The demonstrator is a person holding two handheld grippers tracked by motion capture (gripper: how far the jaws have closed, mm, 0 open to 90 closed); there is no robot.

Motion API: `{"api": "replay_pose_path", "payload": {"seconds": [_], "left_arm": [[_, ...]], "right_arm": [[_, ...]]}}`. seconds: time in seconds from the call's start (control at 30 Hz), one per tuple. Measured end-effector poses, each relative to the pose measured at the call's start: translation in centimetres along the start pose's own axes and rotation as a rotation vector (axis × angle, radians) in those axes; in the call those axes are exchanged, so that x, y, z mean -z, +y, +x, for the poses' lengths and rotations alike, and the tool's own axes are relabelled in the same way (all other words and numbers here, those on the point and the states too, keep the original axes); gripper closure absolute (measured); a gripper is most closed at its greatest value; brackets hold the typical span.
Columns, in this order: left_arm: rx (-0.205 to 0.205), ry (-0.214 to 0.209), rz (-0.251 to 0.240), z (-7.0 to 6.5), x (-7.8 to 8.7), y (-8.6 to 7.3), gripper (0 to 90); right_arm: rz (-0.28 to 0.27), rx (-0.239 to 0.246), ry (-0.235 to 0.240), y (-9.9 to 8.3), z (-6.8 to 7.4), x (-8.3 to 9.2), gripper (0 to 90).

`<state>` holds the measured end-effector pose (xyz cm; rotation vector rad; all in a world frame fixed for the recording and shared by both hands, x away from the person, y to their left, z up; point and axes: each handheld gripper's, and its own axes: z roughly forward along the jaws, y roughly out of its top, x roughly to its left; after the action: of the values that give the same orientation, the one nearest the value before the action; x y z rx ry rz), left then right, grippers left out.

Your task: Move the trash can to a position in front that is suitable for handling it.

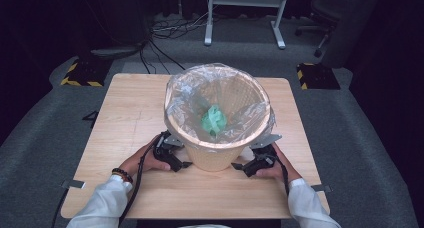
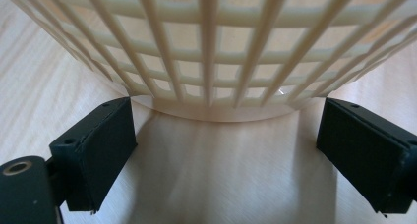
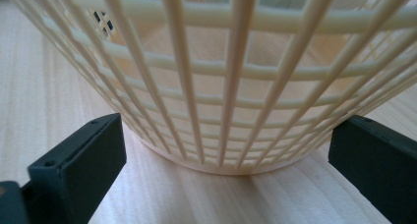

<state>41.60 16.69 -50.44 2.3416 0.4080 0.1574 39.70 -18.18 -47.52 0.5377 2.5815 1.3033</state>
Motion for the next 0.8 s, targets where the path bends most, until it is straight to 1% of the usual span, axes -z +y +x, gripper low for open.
{"api": "replay_pose_path", "payload": {"seconds": [0.1, 0.13, 0.17, 0.2, 0.23, 0.27, 0.3, 0.33, 0.37, 0.4, 0.43, 0.47, 0.5, 0.53, 0.57, 0.6, 0.63, 0.67, 0.7, 0.73, 0.77, 0.8], "left_arm": [[0.014, 0.016, -0.001, -1.0, 0.6, -0.7, 7.9], [0.029, 0.024, -0.008, -1.5, 0.7, -0.9, 8.0], [0.028, 0.036, 0.001, -1.8, 1.0, -1.1, 8.0], [0.062, 0.049, -0.014, -2.3, 1.1, -1.3, 8.0], [0.075, 0.069, -0.012, -2.6, 1.3, -1.5, 8.0], [0.084, 0.089, -0.004, -2.9, 1.6, -1.8, 8.0], [0.098, 0.11, -0.002, -3.3, 1.9, -2.1, 8.0], [0.117, 0.12, -0.003, -3.7, 2.2, -2.4, 8.0], [0.124, 0.133, -0.003, -4.1, 2.5, -2.7, 8.0], [0.134, 0.14, -0.002, -4.6, 2.9, -3.1, 8.0], [0.139, 0.142, -0.004, -5.0, 3.2, -3.6, 8.0], [0.144, 0.147, -0.004, -5.5, 3.7, -4.0, 8.0], [0.15, 0.15, -0.005, -5.9, 4.1, -4.5, 8.0], [0.156, 0.15, -0.005, -6.3, 4.5, -4.9, 8.0], [0.163, 0.158, -0.005, -6.7, 4.9, -5.4, 8.0], [0.173, 0.163, -0.006, -7.0, 5.3, -5.8, 8.0], [0.182, 0.17, -0.009, -7.4, 5.7, -6.2, 8.1], [0.181, 0.176, -0.006, -7.6, 6.0, -6.5, 8.1], [0.189, 0.175, -0.007, -7.9, 6.2, -6.7, 8.1], [0.195, 0.182, -0.008, -8.1, 6.4, -6.9, 8.1], [0.196, 0.191, -0.007, -8.2, 6.5, -7.1, 8.1], [0.2, 0.187, -0.008, -8.2, 6.6, -7.1, 8.1]], "right_arm": [[-0.01, 0.013, 0.026, 0.0, 0.5, -0.1, 1.0], [-0.009, 0.014, 0.033, 0.0, 0.7, -0.1, 1.0], [-0.01, 0.01, 0.037, 0.0, 0.9, -0.1, 1.0], [-0.009, 0.012, 0.043, 0.1, 1.1, -0.1, 1.1], [-0.007, 0.02, 0.052, 0.1, 1.3, -0.1, 2.8], [-0.006, 0.027, 0.05, 0.1, 1.4, 0.0, 6.4], [-0.005, 0.024, 0.044, 0.0, 1.5, 0.1, 10.2], [0.001, 0.015, 0.041, -0.1, 1.6, 0.3, 14.9], [0.023, 0.004, 0.033, -0.3, 1.6, 0.5, 18.7], [0.048, 0.002, 0.02, -0.5, 1.5, 0.7, 16.9], [0.077, -0.011, 0.0, -0.9, 1.5, 1.0, 14.1], [0.098, -0.021, -0.021, -1.3, 1.5, 1.3, 16.8], [0.109, -0.028, -0.039, -1.8, 1.6, 1.6, 17.2], [0.122, -0.023, -0.043, -2.4, 1.6, 2.0, 14.9], [0.144, -0.012, -0.054, -3.0, 1.8, 2.3, 16.3], [0.166, -0.008, -0.078, -3.5, 1.9, 2.7, 17.2], [0.177, -0.003, -0.081, -4.0, 2.1, 3.0, 16.3], [0.184, -0.004, -0.08, -4.5, 2.2, 3.3, 16.2], [0.191, -0.012, -0.097, -4.9, 2.3, 3.5, 17.4], [0.195, -0.025, -0.119, -5.3, 2.4, 3.6, 16.2], [0.186, -0.041, -0.118, -5.6, 2.3, 3.8, 16.1], [0.18, -0.045, -0.114, -5.8, 2.3, 4.0, 16.1]]}}
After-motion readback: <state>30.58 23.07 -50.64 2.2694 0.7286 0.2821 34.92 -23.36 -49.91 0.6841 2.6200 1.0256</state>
